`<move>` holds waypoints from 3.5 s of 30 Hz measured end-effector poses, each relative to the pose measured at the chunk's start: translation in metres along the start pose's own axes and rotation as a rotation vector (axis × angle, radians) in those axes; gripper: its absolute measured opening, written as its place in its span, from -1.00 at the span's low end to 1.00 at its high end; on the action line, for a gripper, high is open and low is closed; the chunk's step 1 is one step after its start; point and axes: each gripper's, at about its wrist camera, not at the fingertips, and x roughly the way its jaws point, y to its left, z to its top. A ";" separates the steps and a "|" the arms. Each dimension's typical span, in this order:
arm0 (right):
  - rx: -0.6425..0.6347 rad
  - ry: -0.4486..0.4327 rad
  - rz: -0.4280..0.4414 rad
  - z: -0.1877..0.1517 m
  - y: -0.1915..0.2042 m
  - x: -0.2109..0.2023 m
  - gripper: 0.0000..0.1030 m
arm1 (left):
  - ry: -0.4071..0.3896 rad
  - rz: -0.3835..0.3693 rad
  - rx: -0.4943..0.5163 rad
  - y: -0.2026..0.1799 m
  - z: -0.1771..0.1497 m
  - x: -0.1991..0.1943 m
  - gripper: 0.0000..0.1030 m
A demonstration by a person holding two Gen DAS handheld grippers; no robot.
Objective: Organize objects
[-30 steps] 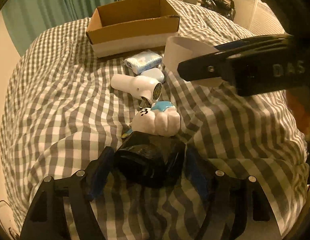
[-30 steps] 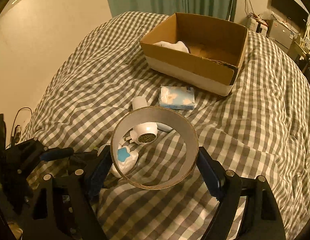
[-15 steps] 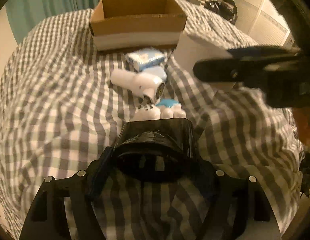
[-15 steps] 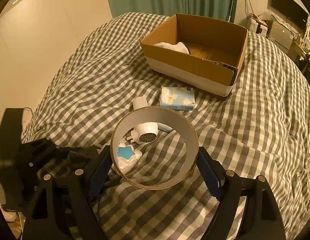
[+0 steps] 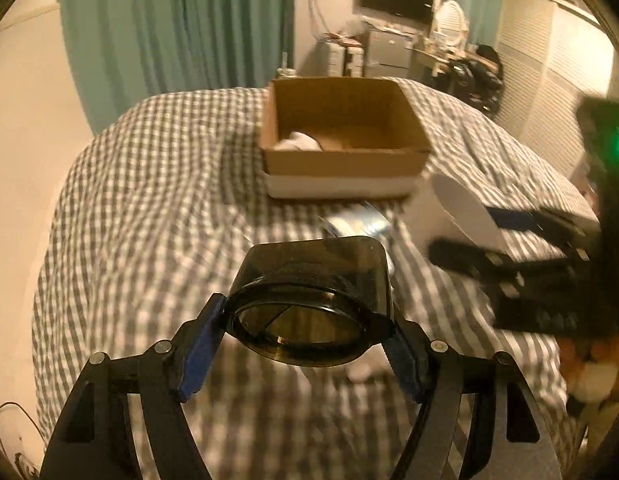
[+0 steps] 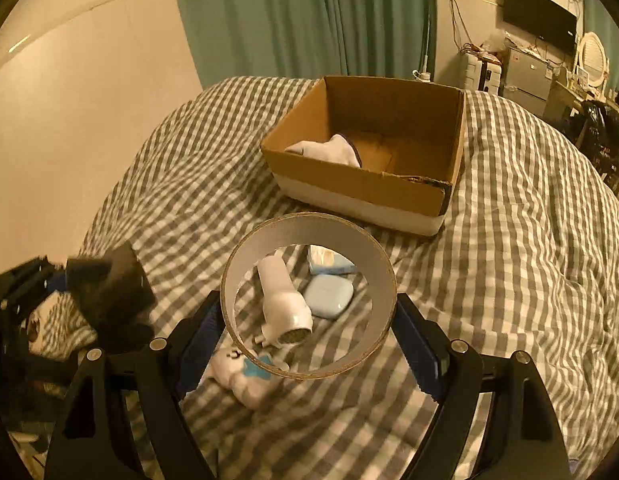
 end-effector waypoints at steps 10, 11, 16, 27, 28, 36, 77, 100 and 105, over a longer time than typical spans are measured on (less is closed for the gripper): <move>0.007 -0.070 -0.023 0.040 -0.017 0.001 0.60 | -0.021 0.026 -0.010 0.018 0.057 0.034 0.47; 0.008 -0.076 -0.021 0.044 -0.019 0.000 0.60 | -0.018 0.031 -0.005 0.018 0.063 0.037 0.47; 0.021 -0.103 -0.017 0.074 -0.030 0.003 0.60 | -0.054 0.052 0.002 0.021 0.095 0.047 0.47; -0.037 -0.162 -0.052 0.145 -0.047 0.014 0.60 | -0.134 0.069 0.038 0.008 0.164 0.086 0.47; -0.038 -0.164 -0.057 0.150 -0.050 0.016 0.60 | -0.141 0.068 0.038 0.008 0.170 0.091 0.47; -0.043 -0.165 -0.116 0.194 -0.071 0.047 0.60 | -0.172 0.089 0.110 -0.001 0.200 0.127 0.47; 0.061 -0.206 -0.133 0.188 -0.072 -0.036 0.78 | -0.235 0.074 0.095 -0.007 0.179 0.019 0.92; -0.156 -0.133 -0.087 0.097 0.022 -0.086 0.78 | -0.136 0.161 -0.031 0.025 0.055 -0.028 0.94; -0.168 -0.034 -0.033 0.062 0.030 -0.033 0.78 | -0.106 0.207 -0.068 0.027 0.026 0.003 0.94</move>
